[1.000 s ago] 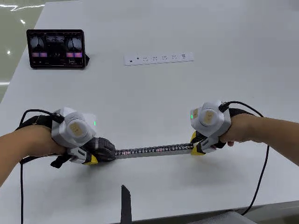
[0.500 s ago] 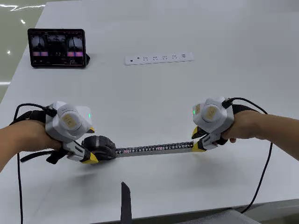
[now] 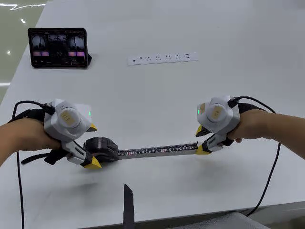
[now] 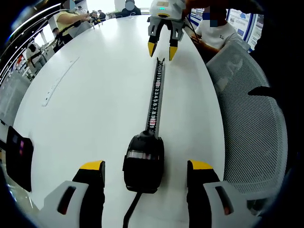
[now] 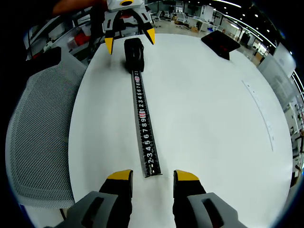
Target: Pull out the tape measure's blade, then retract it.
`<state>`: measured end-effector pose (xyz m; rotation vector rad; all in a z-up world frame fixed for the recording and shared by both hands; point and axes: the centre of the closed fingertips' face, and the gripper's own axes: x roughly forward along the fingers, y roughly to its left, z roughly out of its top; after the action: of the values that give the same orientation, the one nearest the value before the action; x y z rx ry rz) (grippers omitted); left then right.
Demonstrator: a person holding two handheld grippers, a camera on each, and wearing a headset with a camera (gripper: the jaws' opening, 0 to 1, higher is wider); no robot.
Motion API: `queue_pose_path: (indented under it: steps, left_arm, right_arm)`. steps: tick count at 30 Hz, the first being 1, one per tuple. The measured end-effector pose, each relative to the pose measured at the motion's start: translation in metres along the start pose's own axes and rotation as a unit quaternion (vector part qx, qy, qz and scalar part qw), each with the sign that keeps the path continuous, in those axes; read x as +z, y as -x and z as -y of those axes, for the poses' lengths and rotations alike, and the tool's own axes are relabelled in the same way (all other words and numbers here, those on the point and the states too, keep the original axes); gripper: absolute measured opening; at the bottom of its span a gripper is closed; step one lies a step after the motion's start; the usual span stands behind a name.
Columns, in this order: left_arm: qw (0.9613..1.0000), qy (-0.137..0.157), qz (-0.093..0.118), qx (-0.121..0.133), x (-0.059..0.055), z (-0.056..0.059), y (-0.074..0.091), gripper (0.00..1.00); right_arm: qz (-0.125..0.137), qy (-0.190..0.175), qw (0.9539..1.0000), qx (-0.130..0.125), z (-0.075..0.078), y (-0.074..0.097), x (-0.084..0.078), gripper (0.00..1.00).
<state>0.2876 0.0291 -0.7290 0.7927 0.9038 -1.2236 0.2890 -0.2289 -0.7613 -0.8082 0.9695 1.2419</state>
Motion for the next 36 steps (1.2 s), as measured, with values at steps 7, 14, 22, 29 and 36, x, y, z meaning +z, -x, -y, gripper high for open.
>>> queue_pose_path:
  steps: [7, 14, 22, 29, 36]
  left_arm:
    - [0.9998, 0.013, 0.012, -0.004, 0.003, 0.001, 0.002, 0.71]
    - [0.9991, 0.034, 0.025, -0.005, 0.005, -0.001, 0.005, 0.75]
    - [0.9984, 0.047, 0.03, 0.0, 0.005, -0.002, 0.006, 0.8]
    - [0.9971, 0.069, 0.032, 0.001, 0.003, 0.002, 0.005, 0.84]
    - [0.9864, 0.139, 0.085, 0.023, 0.011, 0.001, 0.008, 0.91]
  right_arm:
    - [0.0, -0.007, 1.0, 0.001, -0.002, 0.002, -0.001, 0.35]
    - [0.004, -0.021, 0.9998, -0.002, -0.001, 0.002, -0.002, 0.39]
    - [0.02, -0.039, 0.999, -0.011, -0.001, 0.006, 0.003, 0.43]
    - [0.025, -0.053, 0.9982, -0.014, -0.004, 0.006, -0.001, 0.46]
    - [0.05, -0.088, 0.9944, -0.029, -0.004, 0.009, -0.002, 0.56]
